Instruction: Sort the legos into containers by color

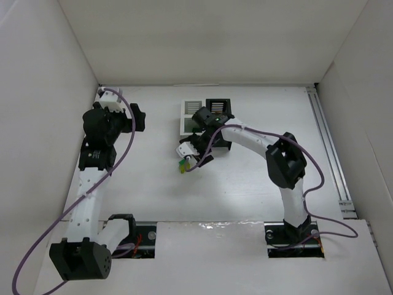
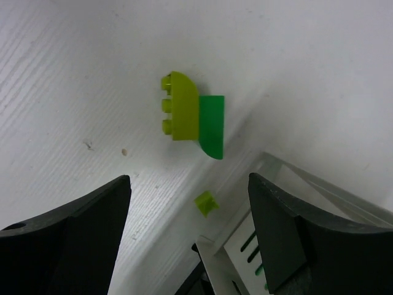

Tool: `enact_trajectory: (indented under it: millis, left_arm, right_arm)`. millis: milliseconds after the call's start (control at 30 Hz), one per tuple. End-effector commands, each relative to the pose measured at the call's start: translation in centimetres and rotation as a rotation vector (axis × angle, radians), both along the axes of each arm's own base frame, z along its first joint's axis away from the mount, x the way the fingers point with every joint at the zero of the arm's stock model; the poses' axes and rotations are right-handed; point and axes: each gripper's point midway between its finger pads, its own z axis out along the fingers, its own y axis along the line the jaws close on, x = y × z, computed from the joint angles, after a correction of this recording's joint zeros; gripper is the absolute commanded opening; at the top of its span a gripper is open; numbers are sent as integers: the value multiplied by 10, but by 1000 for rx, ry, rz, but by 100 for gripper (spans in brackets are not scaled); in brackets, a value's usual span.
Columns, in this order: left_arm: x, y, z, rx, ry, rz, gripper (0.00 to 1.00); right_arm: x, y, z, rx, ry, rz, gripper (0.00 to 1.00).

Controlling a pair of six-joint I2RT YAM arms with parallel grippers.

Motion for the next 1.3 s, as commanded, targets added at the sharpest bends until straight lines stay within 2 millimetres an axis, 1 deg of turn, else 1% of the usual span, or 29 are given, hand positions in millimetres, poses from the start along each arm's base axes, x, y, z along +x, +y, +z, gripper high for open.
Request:
enact_trajectory:
  millis: [0, 67, 100, 167, 200, 233, 267, 300, 333, 367, 400, 433, 467, 500, 533, 600, 700, 767, 833, 867, 933, 967, 1000, 1033, 1067, 1100, 1133, 1167, 1267]
  left_arm:
    - [0, 5, 15, 3, -61, 28, 97]
    - [3, 7, 11, 5, -49, 39, 98]
    - [5, 9, 8, 7, -39, 48, 98]
    - [5, 9, 12, 7, -48, 48, 99]
    - [7, 10, 9, 0, -37, 58, 99]
    - [7, 10, 9, 0, -37, 58, 99]
    - [8, 11, 9, 1, -37, 67, 99]
    - [8, 11, 9, -8, -35, 69, 99]
    - [8, 13, 5, -5, -26, 83, 99]
    - [8, 13, 5, -14, -24, 84, 99]
    - [8, 13, 5, -14, -24, 84, 99]
    - [8, 15, -1, -12, -14, 93, 99]
    - [8, 15, -1, -12, -14, 94, 99]
    - [8, 15, -1, -12, -14, 94, 99]
    - [7, 15, -5, -11, -5, 94, 99]
    - [8, 15, -3, -12, -14, 94, 99]
    - [8, 15, -3, -12, -14, 94, 99]
    - [10, 15, -6, -11, -5, 94, 99]
    - [10, 15, -6, -11, -4, 94, 99]
    - [10, 15, -4, -12, -14, 94, 99]
    - [10, 15, -4, -12, -14, 94, 99]
    - [10, 15, -4, -12, -14, 94, 99]
    - [10, 15, -4, -12, -14, 94, 99]
    - [10, 15, -4, -12, -14, 94, 99]
    - [10, 15, -4, -12, -14, 94, 99]
    - [10, 15, -4, -12, -14, 94, 99]
    - [13, 15, -4, -12, -15, 94, 99]
    - [12, 13, -9, -13, -6, 85, 99]
    - [13, 13, -7, -14, -15, 84, 99]
  right_arm:
    - [-20, -9, -4, -55, 47, 99, 82]
    - [-22, -5, -8, -50, 78, 105, 82]
    - [-23, -6, -6, -54, 83, 105, 83]
    - [-20, -4, -13, -62, 92, 105, 83]
    - [-24, -1, -11, -65, 99, 104, 83]
    - [-24, 2, -13, -62, 113, 98, 84]
    - [-23, 3, -10, -59, 113, 88, 84]
    - [-25, 4, -15, -61, 136, 83, 85]
    - [-27, 8, -16, -64, 144, 82, 85]
    - [-25, 11, -12, -55, 134, 82, 87]
    - [-25, 10, -16, -67, 154, 64, 89]
    - [-23, 12, -16, -59, 148, 58, 89]
    - [-25, 17, -15, -50, 138, 68, 90]
    - [-22, 17, -16, -55, 129, 58, 90]
    - [-26, 22, -15, -53, 132, 55, 90]
    - [-23, 25, -14, -60, 107, 50, 90]
    - [-24, 24, -25, -92, 103, 51, 90]
    - [-26, 27, -25, -102, 100, 36, 90]
    - [-23, 34, -26, -94, 86, 25, 90]
    - [-23, 32, -31, -111, 98, 5, 90]
    - [-20, 36, -31, -111, 68, 6, 90]
    - [-15, 40, -30, -97, 49, -6, 90]
    - [-16, 37, -33, -114, 61, -26, 90]
    - [-9, 41, -32, -99, 37, -42, 90]
    - [-11, 45, -31, -93, 35, -40, 90]
    - [-10, 43, -36, -111, 39, -55, 90]
    - [-9, 45, -36, -103, 32, -55, 90]
    - [-8, 43, -41, -117, 37, -67, 90]
    - [-5, 41, -42, -131, 20, -77, 84]
